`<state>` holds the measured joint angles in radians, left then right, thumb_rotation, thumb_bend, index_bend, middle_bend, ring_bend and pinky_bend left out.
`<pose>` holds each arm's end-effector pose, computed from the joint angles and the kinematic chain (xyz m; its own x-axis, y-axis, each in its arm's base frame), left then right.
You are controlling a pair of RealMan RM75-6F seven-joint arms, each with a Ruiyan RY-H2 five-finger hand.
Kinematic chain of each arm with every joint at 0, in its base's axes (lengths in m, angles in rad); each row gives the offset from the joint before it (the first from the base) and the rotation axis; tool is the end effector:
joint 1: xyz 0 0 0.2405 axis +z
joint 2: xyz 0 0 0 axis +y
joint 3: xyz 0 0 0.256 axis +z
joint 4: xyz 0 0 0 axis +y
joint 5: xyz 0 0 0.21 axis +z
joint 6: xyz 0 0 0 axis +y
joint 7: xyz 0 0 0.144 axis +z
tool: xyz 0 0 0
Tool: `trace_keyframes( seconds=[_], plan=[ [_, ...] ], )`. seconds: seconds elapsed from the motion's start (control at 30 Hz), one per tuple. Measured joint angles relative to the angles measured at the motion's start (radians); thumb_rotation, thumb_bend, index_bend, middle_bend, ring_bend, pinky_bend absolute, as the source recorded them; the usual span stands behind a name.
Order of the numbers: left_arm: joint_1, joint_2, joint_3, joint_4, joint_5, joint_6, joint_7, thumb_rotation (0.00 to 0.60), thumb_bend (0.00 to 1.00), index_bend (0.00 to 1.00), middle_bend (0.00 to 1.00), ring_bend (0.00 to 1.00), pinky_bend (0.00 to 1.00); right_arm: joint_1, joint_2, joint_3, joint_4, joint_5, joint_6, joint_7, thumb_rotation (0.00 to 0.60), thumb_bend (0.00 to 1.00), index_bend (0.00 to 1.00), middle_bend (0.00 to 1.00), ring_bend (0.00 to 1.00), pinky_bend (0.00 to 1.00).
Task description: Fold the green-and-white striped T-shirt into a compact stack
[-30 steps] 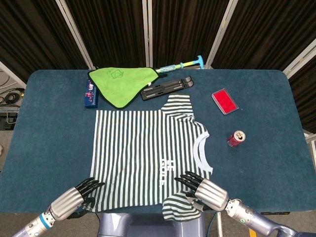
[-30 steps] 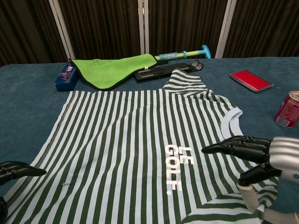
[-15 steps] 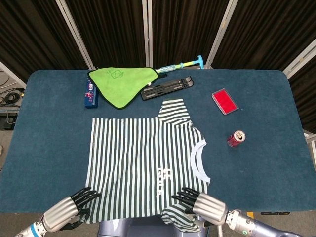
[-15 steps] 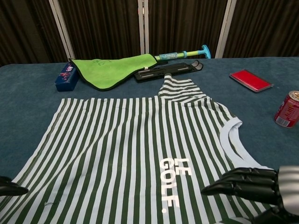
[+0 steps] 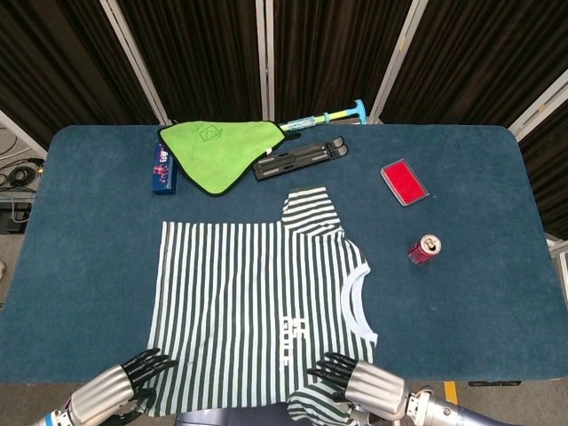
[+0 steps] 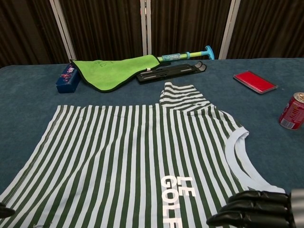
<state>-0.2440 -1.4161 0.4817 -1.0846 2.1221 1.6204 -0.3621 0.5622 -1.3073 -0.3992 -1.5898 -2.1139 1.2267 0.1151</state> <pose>-0.3072 0.0859 0.0403 0.4023 0.5002 0.7668 0.7394 -0.6714 0.0501 -0.2063 -0.1382 0.0153 0.5712 -0.4474 0.6882 -0.5657 -0.8221 -0.0649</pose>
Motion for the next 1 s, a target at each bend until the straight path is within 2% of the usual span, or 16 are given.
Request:
trace_keyframes(
  seconds=[1.0],
  plan=[
    [-0.018,0.052,0.046,-0.108,0.065,-0.045,0.031,0.600,0.69,0.75,0.00,0.00,0.00,-0.004,0.022,-0.034,-0.029,-0.065,0.009,-0.003,0.600,0.43,0.74,0.00,0.00,0.00]
  ],
)
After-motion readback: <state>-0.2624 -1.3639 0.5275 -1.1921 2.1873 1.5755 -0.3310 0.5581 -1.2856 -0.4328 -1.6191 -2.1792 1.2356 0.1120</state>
